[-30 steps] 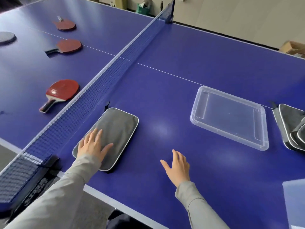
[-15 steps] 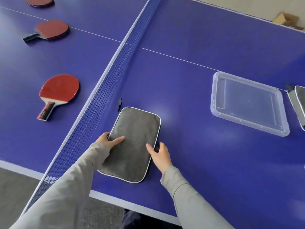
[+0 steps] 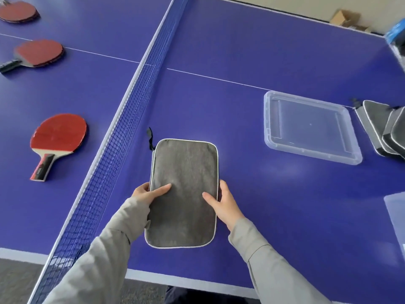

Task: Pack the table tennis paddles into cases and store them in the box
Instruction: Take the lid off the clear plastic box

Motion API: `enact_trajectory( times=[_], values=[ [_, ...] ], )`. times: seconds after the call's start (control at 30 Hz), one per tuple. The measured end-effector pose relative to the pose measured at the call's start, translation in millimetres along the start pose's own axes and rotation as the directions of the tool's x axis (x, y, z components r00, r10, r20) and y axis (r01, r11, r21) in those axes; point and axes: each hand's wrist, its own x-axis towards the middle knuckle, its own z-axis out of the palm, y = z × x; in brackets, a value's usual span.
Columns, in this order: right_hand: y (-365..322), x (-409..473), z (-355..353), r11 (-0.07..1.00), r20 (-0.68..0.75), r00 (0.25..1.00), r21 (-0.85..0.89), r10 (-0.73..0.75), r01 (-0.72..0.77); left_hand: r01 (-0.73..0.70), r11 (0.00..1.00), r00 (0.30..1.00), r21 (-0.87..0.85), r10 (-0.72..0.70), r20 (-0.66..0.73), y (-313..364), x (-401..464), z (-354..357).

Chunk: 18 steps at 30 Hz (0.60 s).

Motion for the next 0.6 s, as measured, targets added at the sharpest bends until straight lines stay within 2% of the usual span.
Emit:
enact_trajectory(
  times=[0.1, 0.2, 0.27, 0.33, 0.4, 0.43, 0.53, 0.6],
  values=[
    [-9.9, -8.0, -36.2, 0.998, -0.033, 0.998, -0.036, -0.046, 0.045, -0.015, 1.0, 0.992, -0.008, 0.016, 0.123, 15.6, -7.9, 21.2],
    [-15.2, -19.9, -70.8, 0.995, -0.107, 0.989, -0.034, -0.098, 0.095, -0.038, 0.991, 0.981, -0.129, 0.061, 0.184, 29.7, -15.6, 55.2],
    [-12.9, -33.0, -91.0, 0.993, -0.221, 0.969, 0.025, -0.111, 0.119, -0.031, 0.97, 0.978, -0.242, 0.08, 0.193, 36.9, -25.1, 81.7],
    [-3.8, -53.5, -107.6, 0.975, -0.398, 0.916, 0.179, -0.054, 0.135, -0.01, 0.94, 0.981, -0.34, 0.075, 0.181, 41.4, -35.2, 109.4],
    [10.7, -77.7, -119.3, 0.907, -0.516, 0.855, 0.382, 0.053, 0.174, 0.015, 0.929, 0.979, -0.371, 0.061, 0.193, 42.8, -48.0, 138.4],
    [18.4, -89.0, -123.6, 0.856, -0.517, 0.85, 0.482, 0.104, 0.189, 0.036, 0.926, 0.977, -0.375, 0.047, 0.21, 42.5, -55.1, 153.4],
    [36.3, -114.6, -136.1, 0.635, -0.407, 0.901, 0.738, 0.15, 0.227, 0.107, 0.868, 0.953, -0.485, 0.049, 0.298, 34.1, -79.3, 201.0],
    [41.3, -129.0, -151.4, 0.552, -0.393, 0.909, 0.793, 0.139, 0.259, 0.129, 0.843, 0.935, -0.522, 0.072, 0.348, 23.2, -96.8, 231.9]
  ],
)
